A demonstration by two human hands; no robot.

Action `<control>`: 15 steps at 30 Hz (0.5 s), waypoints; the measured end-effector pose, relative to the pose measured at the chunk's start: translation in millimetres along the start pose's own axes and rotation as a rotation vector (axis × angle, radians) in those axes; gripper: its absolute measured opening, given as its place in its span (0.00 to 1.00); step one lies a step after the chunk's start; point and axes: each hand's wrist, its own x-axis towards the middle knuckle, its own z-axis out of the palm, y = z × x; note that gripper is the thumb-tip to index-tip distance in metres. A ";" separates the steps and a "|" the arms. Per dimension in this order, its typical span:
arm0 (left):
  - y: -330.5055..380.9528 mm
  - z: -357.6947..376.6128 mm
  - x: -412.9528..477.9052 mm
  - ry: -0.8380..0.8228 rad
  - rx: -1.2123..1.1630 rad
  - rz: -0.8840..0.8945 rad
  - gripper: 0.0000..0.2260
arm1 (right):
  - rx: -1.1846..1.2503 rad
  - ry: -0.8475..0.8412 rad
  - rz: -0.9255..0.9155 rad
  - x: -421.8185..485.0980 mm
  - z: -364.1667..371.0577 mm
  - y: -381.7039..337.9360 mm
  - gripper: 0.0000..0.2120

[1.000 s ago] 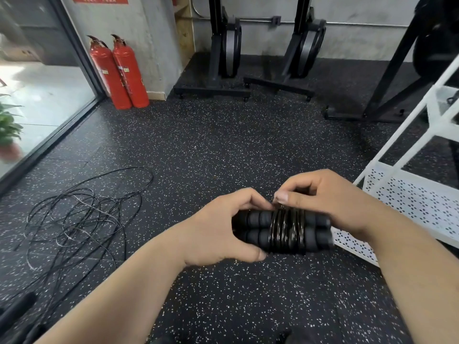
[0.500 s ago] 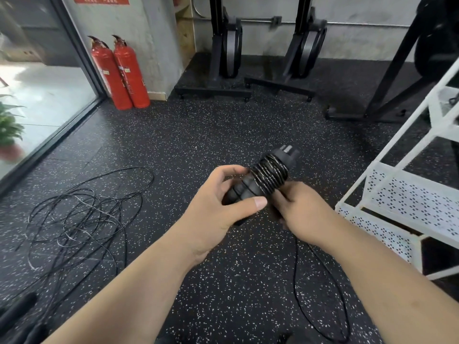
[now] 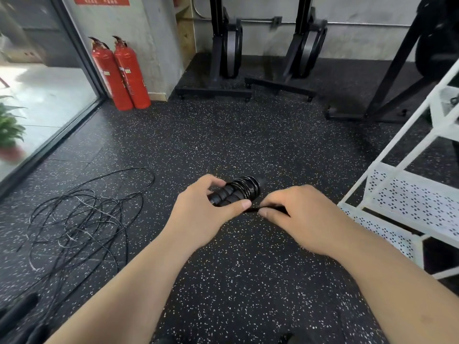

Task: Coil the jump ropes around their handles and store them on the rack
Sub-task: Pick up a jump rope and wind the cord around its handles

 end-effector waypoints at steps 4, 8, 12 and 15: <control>2.6 3.1 -4.6 -0.078 0.089 0.048 0.24 | -0.029 0.026 -0.030 -2.6 -4.9 2.6 0.07; -0.5 7.9 -6.3 -0.173 0.184 0.157 0.28 | -0.074 0.009 -0.063 -5.4 -6.9 4.9 0.07; -2.6 12.0 -8.4 -0.314 0.278 0.255 0.29 | -0.027 -0.055 -0.061 -7.5 -11.6 7.9 0.08; -1.0 13.3 -11.5 -0.365 0.318 0.311 0.29 | 0.000 -0.107 -0.043 -8.6 -14.0 6.5 0.11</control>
